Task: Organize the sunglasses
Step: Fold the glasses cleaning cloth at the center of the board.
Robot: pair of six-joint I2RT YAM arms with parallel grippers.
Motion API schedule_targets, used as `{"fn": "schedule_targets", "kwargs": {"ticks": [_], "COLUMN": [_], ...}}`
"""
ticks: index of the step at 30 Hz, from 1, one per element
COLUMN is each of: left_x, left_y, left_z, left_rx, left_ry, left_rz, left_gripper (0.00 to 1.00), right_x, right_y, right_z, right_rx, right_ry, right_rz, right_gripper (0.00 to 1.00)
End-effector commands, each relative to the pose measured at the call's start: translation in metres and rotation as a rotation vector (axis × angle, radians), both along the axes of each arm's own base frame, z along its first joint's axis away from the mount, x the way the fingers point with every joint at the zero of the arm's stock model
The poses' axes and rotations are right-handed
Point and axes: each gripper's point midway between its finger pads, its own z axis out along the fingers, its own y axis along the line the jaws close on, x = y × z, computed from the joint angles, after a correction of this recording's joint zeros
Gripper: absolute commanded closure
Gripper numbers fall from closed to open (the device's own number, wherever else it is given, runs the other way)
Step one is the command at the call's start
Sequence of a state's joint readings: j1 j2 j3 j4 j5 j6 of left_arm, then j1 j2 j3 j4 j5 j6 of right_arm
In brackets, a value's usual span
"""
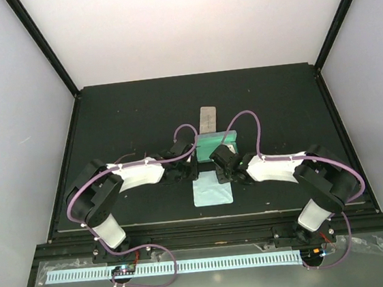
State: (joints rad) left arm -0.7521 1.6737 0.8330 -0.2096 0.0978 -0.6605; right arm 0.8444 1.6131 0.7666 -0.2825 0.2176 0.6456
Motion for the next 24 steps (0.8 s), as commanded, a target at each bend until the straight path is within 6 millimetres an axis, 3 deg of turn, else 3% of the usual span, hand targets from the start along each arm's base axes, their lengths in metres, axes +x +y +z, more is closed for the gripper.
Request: {"fn": "schedule_targets", "kwargs": {"ticks": [1,11,24], "left_x": [-0.001,-0.003,0.001], "left_y": [-0.003,-0.002,-0.009], "left_z": [-0.011,-0.014,0.038], "left_rx": [0.017,0.021,-0.070], "left_ry": [0.036,0.046,-0.063], "left_rz": [-0.024,-0.027,-0.059], "left_gripper": [0.80,0.98,0.98], "right_x": [0.000,0.002,0.006], "right_y": [0.000,-0.001,0.001], "right_z": [-0.005,0.005,0.040], "right_rx": [-0.001,0.015,0.073], "right_ry": [0.014,-0.012,-0.082], "right_rz": [0.002,-0.009,-0.008], "right_gripper": [0.94,0.99,0.99]}}
